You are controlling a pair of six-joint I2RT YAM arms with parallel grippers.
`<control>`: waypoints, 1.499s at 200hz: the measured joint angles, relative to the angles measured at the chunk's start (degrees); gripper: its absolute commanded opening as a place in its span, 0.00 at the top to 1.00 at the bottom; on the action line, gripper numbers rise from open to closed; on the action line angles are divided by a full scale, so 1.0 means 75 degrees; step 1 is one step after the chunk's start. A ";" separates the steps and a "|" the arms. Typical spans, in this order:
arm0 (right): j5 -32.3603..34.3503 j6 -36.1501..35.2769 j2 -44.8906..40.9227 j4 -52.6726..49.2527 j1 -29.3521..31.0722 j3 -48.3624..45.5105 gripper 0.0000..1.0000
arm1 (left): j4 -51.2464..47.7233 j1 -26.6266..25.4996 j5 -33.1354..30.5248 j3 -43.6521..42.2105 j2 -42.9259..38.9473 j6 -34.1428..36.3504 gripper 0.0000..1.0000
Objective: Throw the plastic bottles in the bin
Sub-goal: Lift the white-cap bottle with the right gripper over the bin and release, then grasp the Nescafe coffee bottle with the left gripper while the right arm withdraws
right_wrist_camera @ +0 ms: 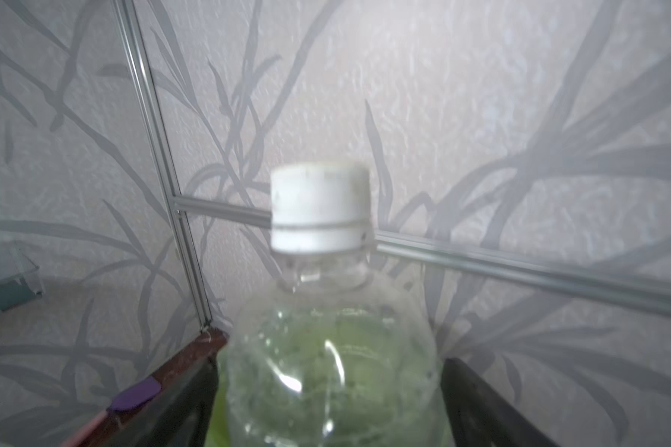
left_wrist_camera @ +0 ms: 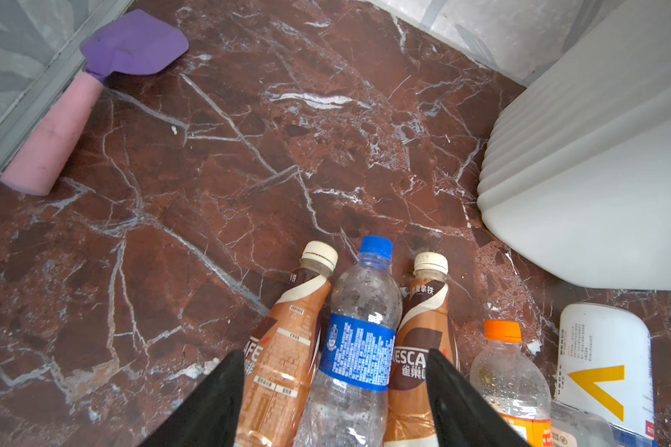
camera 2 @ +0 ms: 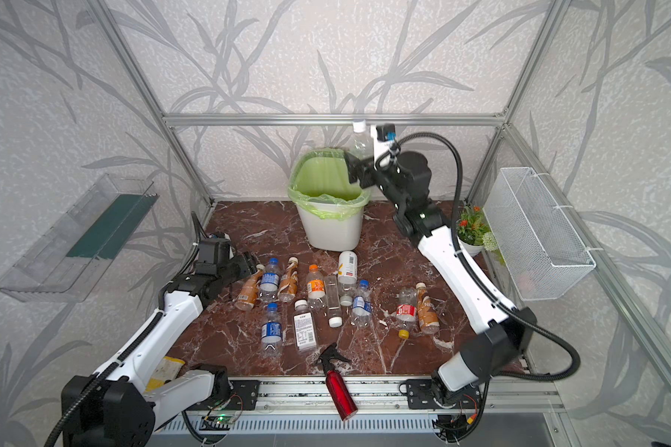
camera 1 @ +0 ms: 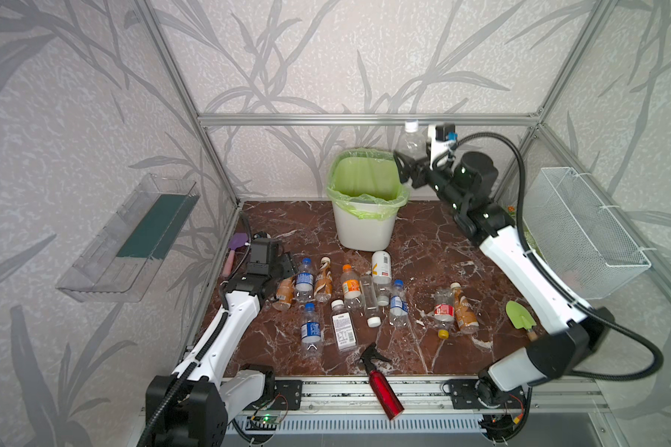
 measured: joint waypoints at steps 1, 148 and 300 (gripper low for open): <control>-0.0003 -0.0003 0.0000 0.0006 0.0000 0.0003 0.01 | -0.0006 0.0000 -0.0009 -0.0012 -0.0006 -0.0006 0.26; 0.0015 0.1084 -0.4019 -0.0831 -0.1419 -0.6834 0.01 | 0.0070 0.0044 0.0280 -0.1326 0.0020 -0.0848 0.23; -0.0187 0.1556 -0.3238 -0.0405 -0.1413 -0.7251 0.04 | 0.0143 0.0044 0.0090 -0.1364 0.1061 -0.0877 0.30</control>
